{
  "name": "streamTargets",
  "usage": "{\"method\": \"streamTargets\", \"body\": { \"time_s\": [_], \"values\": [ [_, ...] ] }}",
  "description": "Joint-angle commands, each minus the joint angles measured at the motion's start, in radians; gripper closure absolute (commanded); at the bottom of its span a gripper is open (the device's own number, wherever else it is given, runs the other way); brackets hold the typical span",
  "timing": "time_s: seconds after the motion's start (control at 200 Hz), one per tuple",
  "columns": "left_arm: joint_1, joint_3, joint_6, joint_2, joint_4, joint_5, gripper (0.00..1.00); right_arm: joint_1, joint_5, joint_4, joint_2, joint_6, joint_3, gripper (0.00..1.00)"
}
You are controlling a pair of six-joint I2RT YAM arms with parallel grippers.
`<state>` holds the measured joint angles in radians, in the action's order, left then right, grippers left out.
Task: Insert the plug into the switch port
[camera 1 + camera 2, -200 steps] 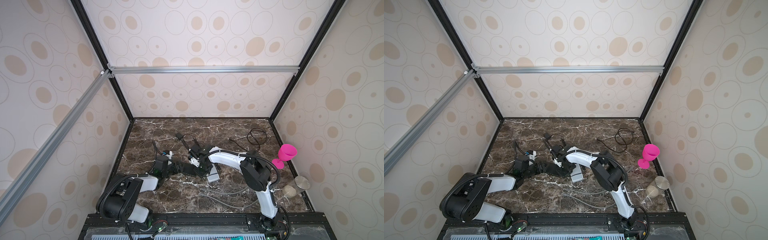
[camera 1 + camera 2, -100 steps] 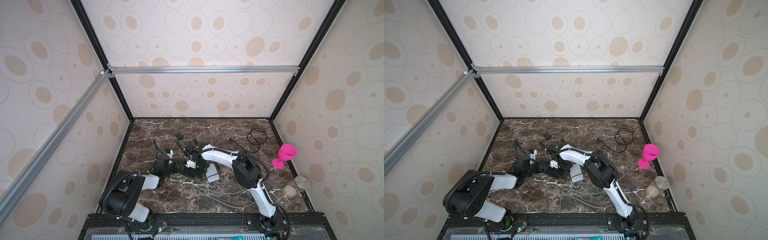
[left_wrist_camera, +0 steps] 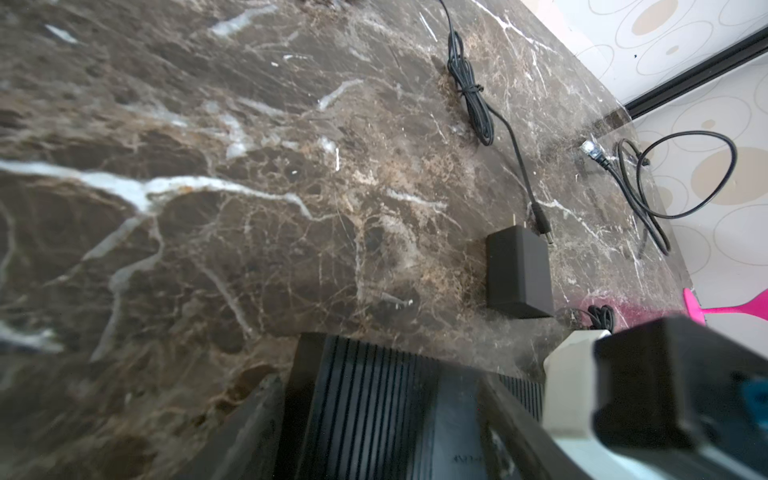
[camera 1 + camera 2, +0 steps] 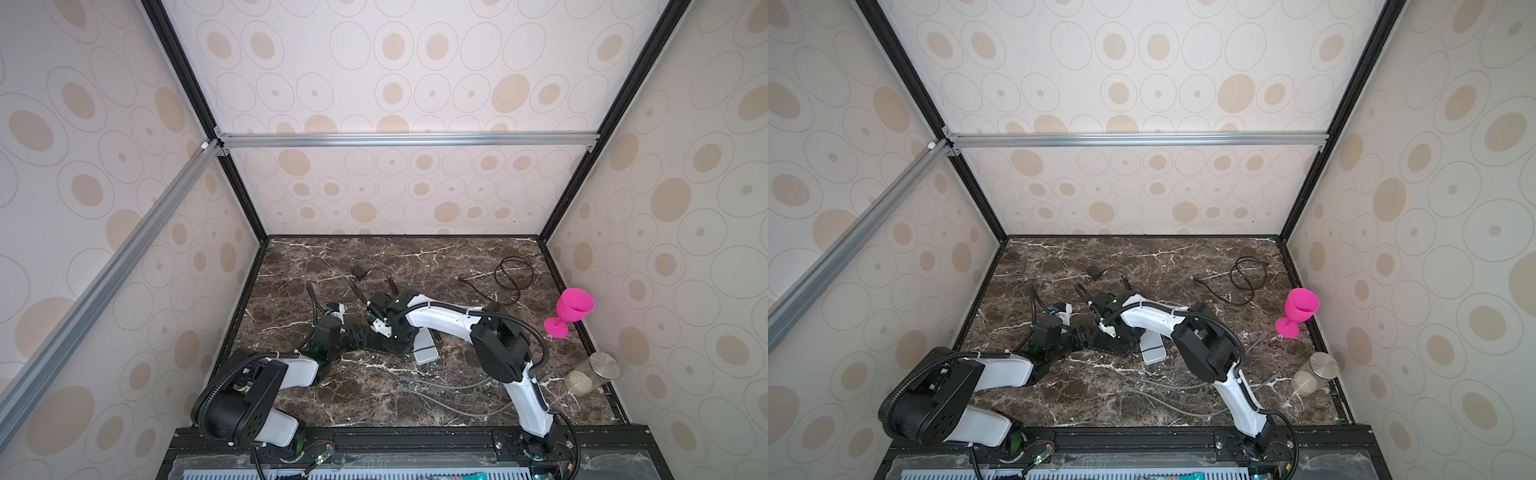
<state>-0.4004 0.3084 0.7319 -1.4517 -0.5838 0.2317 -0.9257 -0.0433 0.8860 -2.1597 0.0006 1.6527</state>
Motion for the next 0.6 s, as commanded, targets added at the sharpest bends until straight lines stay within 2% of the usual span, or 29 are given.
{"method": "streamTargets", "body": {
  "time_s": [0.0, 0.14, 0.215, 0.28, 0.41, 0.465, 0.555, 0.595],
  "values": [
    [-0.157, -0.044, 0.120, -0.043, 0.219, 0.524, 0.28, -0.037, -0.321, -1.036, 0.031, -0.002, -0.041, 1.00],
    [-0.157, -0.039, 0.117, -0.063, 0.207, 0.534, 0.28, -0.021, -0.460, -1.288, 0.109, -0.040, -0.269, 1.00],
    [-0.158, -0.035, 0.115, -0.071, 0.202, 0.540, 0.28, -0.002, -0.578, -1.425, 0.109, -0.041, -0.341, 1.00],
    [-0.157, -0.034, 0.113, -0.079, 0.201, 0.543, 0.28, 0.006, -0.606, -1.506, 0.106, -0.045, -0.375, 1.00],
    [-0.158, -0.031, 0.110, -0.078, 0.206, 0.542, 0.28, 0.014, -0.600, -1.399, 0.081, -0.052, -0.305, 1.00],
    [-0.157, -0.028, 0.108, -0.074, 0.216, 0.538, 0.28, 0.015, -0.590, -1.331, 0.078, -0.061, -0.274, 0.90],
    [-0.157, -0.024, 0.104, -0.052, 0.242, 0.516, 0.28, 0.018, -0.540, -1.267, 0.103, -0.077, -0.283, 0.84],
    [-0.157, -0.017, 0.098, -0.037, 0.269, 0.501, 0.28, 0.018, -0.499, -1.237, 0.125, -0.091, -0.302, 0.78]
  ]
}}
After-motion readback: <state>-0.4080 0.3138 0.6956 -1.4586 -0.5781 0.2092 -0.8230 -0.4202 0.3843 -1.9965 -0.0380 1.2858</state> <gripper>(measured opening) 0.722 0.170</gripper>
